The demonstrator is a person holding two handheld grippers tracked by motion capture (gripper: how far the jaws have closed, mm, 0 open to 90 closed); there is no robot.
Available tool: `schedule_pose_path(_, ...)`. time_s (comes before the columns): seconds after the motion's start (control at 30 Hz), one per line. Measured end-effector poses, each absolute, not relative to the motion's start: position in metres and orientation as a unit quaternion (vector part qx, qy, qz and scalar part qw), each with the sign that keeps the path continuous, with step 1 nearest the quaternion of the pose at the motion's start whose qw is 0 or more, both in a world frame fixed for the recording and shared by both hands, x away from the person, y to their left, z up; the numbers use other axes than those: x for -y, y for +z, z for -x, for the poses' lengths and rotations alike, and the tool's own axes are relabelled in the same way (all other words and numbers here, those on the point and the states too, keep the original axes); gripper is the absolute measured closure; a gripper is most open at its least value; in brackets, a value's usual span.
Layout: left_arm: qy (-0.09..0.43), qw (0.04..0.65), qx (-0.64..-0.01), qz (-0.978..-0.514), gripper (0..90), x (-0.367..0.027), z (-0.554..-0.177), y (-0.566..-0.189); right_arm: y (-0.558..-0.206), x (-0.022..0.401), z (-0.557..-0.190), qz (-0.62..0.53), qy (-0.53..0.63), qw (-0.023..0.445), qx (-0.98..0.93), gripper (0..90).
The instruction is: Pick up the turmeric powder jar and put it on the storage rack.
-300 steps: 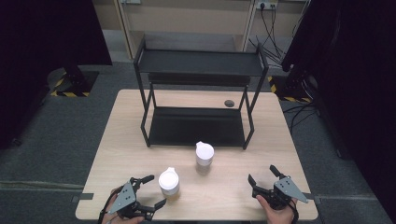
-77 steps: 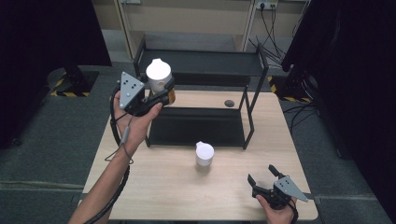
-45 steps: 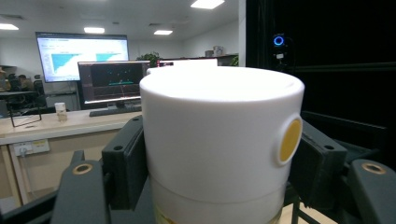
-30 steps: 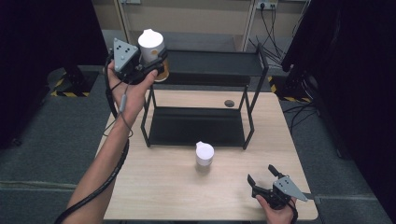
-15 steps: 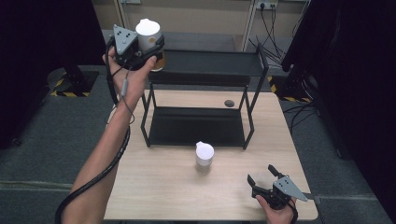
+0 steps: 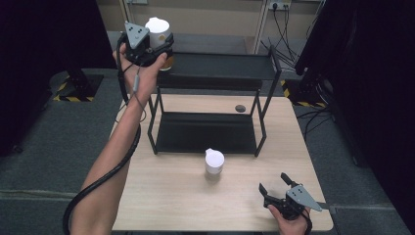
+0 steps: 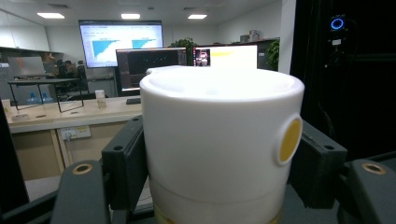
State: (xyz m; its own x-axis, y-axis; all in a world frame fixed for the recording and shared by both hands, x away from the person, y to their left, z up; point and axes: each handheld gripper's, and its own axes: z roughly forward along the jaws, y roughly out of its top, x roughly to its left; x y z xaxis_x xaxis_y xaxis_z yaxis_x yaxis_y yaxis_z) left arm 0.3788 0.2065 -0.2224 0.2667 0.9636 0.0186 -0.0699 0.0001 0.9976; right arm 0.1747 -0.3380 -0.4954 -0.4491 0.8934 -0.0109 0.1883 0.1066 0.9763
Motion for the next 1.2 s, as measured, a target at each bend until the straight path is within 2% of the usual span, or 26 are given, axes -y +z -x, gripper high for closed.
schedule_pose_path(0.73, 0.445, 0.566, -0.416, -0.556, 30.0, -0.200, -0.391, -0.224, -0.495, 0.337, -0.175, -0.403, 0.529, 0.333, -0.669, 7.5)
schedule_pose_path(0.93, 0.448, 0.563, -0.420, -0.553, 19.3, -0.197, -0.385, -0.219, -0.495, 0.338, -0.175, -0.403, 0.529, 0.332, -0.668, 7.4)
schedule_pose_path(1.2, 0.438, 0.572, -0.424, -0.549, 16.0, -0.201, -0.374, -0.224, -0.495, 0.337, -0.175, -0.403, 0.528, 0.333, -0.669, 7.2)
